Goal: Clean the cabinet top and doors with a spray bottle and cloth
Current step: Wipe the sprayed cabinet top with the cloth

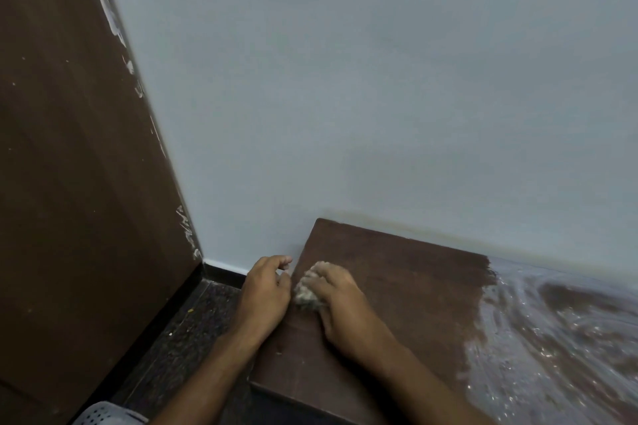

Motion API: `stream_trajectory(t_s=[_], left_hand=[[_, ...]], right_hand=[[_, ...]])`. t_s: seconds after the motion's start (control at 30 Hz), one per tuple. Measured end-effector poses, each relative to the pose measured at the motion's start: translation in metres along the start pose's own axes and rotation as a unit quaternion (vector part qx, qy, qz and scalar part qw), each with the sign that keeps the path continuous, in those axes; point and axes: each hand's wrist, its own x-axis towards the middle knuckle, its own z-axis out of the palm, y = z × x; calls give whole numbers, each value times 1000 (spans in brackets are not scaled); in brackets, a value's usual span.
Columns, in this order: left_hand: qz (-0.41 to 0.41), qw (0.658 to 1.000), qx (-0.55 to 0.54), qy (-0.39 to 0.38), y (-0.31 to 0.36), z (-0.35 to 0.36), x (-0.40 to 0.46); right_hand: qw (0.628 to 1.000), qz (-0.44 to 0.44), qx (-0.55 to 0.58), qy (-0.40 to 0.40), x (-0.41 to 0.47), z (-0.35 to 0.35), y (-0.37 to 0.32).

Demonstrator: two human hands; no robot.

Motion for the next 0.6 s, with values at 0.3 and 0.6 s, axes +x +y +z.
stream_trajectory(t_s=[0.3, 0.6], left_hand=[[-57, 996, -69, -15, 2, 11, 21], [-160, 963, -217, -14, -22, 10, 15]], right_hand=[[996, 21, -62, -55, 76, -15, 43], [989, 99, -94, -52, 103, 15, 43]])
